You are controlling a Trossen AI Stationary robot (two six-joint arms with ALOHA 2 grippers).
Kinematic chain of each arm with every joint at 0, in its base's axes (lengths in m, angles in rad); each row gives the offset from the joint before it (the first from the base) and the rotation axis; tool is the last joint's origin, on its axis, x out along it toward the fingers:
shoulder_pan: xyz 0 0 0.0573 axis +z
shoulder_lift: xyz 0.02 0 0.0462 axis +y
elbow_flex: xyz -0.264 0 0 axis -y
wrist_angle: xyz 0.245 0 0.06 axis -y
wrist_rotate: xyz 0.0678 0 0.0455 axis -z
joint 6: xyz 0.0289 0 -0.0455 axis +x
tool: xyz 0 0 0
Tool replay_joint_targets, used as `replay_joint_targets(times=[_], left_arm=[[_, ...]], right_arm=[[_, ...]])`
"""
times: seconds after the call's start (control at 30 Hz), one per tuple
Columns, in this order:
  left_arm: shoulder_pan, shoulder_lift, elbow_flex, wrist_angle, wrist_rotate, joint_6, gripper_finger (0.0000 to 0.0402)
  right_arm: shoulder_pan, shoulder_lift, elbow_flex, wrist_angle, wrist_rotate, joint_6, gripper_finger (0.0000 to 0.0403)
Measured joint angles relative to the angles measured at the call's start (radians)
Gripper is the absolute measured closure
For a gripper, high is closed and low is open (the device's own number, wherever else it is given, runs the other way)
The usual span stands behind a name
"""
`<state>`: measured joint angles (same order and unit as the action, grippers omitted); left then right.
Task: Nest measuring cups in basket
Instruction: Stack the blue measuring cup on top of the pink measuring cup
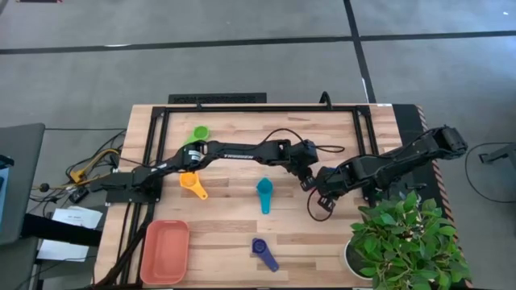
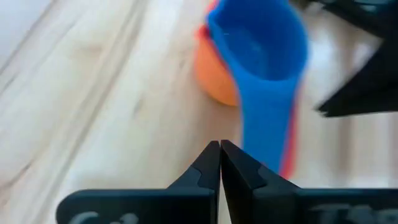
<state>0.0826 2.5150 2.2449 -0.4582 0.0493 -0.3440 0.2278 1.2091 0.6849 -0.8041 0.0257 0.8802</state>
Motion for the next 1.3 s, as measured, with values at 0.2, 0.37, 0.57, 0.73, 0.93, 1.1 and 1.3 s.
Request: replay_joint_targets(times=[0.2,0.37,0.57,0.73,0.93,1.1,1.3], left_arm=[[0.006,0.032,-0.006,0.035,0.0,0.0,0.0401],[0.002,0.048,-0.007,0.042,0.065,-0.006,0.0401],[0.001,0.049,-0.007,0.048,0.103,-0.013,0.0401],[0.002,0.049,-0.003,0.045,0.141,-0.018,0.0401],[0.002,0.049,-0.003,0.033,0.158,-0.019,0.0401],[0.004,0.039,-0.003,-0.025,0.19,-0.021,0.0401],[0.027,-0.031,-0.002,-0.136,0.148,0.026,0.0401]], right_arm=[[-0.015,0.0,0.0,0.001,0.008,-0.021,0.0395],[-0.04,0.0,0.0,0.007,0.021,-0.034,0.0395],[-0.065,0.0,0.0,0.01,0.028,-0.05,0.0395],[-0.075,0.0,0.0,0.032,0.029,-0.078,0.0394],[-0.074,0.0,0.0,0.039,0.023,-0.074,0.0394],[-0.06,0.0,0.034,0.029,0.004,-0.065,0.039],[-0.056,-0.008,0.123,0.029,0.062,-0.09,0.0382]])
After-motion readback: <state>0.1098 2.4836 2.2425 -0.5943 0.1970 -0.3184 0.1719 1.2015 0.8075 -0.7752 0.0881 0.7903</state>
